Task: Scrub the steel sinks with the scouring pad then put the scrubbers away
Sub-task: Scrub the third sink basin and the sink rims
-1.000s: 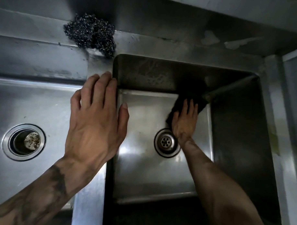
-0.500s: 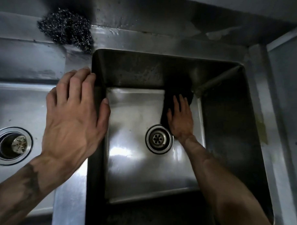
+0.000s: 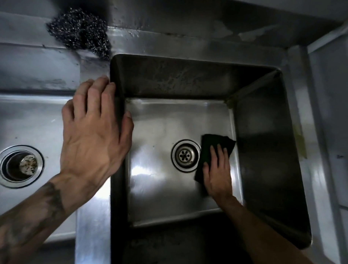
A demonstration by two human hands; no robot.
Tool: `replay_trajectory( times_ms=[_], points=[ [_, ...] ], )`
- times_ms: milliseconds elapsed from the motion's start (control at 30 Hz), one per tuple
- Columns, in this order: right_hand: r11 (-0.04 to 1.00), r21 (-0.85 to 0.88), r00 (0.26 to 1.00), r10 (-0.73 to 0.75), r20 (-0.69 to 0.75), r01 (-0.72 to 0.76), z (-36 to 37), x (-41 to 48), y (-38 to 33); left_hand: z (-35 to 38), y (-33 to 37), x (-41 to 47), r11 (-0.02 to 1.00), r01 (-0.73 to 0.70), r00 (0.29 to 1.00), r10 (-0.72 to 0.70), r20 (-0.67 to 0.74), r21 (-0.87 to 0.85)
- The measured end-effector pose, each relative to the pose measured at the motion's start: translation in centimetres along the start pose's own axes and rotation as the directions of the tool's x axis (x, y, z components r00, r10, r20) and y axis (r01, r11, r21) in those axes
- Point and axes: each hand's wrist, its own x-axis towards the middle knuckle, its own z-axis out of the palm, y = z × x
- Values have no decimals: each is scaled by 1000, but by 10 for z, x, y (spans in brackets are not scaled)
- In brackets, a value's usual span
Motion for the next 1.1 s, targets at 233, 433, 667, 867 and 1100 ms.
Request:
replay_trajectory(
  times_ms=[233,433,667,867,1100],
  points=[
    [990,80,988,126,-88,-120,8,73,-29,1,1,0,1000,1,1000,-1,-25,20],
    [981,193,989,22,-148,7,23,62,-109,1,1,1,999,3,999,-2,-36,41],
    [883,238,913,-404,-54,405,25,47,-144,2,1,1,998,6,999,-3,-41,60],
    [736,242,748,-661,60,632,33,24,-162,2,2,1,999,11,999,-10,-36,43],
    [935,72,937,-350,18,348,22,46,-155,1,2,2,999,16,999,-14,-41,49]
  ],
)
